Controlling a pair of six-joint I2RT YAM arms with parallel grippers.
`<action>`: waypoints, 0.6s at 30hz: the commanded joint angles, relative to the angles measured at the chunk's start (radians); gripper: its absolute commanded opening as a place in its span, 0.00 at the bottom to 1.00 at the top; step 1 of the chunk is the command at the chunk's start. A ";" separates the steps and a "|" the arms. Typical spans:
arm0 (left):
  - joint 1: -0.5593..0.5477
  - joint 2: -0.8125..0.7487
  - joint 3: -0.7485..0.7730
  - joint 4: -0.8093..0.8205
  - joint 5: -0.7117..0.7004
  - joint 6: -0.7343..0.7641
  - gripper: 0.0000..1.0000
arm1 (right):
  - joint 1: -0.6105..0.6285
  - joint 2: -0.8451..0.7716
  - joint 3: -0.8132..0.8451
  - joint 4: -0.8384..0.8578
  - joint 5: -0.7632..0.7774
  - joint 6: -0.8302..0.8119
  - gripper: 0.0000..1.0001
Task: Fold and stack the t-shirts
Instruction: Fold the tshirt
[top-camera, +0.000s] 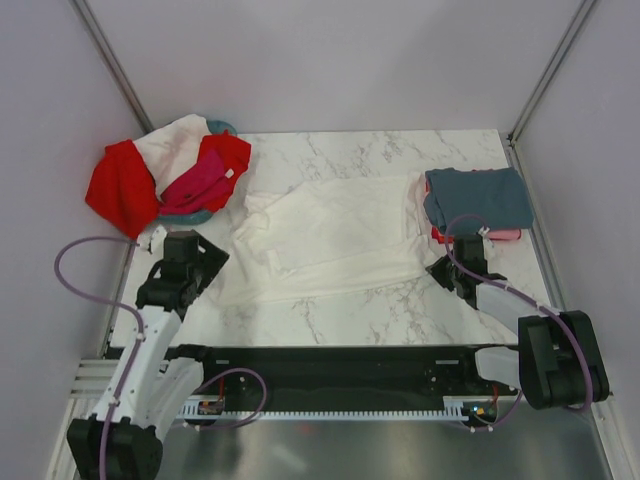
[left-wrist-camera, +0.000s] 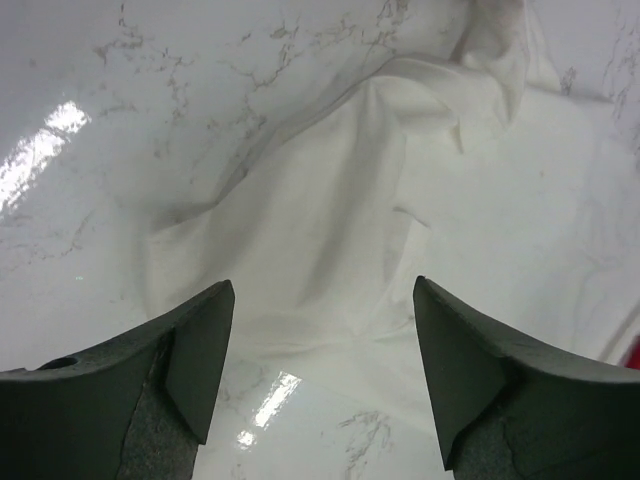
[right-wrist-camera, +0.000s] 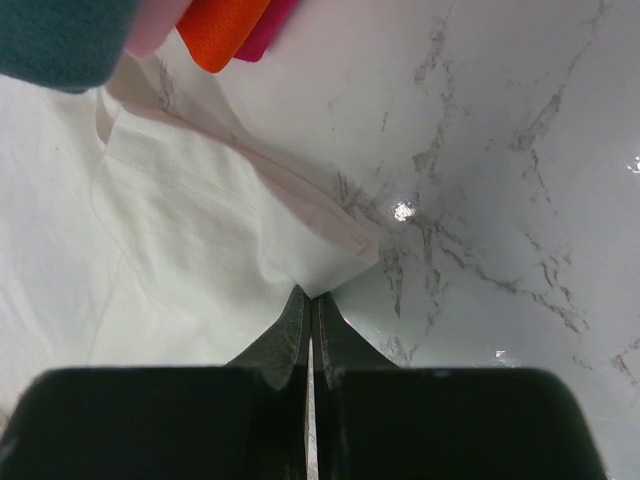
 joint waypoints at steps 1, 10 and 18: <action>0.001 -0.122 -0.137 -0.055 0.068 -0.194 0.79 | -0.005 0.012 -0.036 -0.077 0.008 -0.001 0.00; -0.001 -0.154 -0.333 0.049 0.145 -0.410 0.72 | -0.007 -0.048 -0.080 -0.054 0.002 0.052 0.00; -0.001 -0.251 -0.432 0.072 0.099 -0.527 0.61 | -0.007 -0.063 -0.092 -0.054 0.003 0.059 0.00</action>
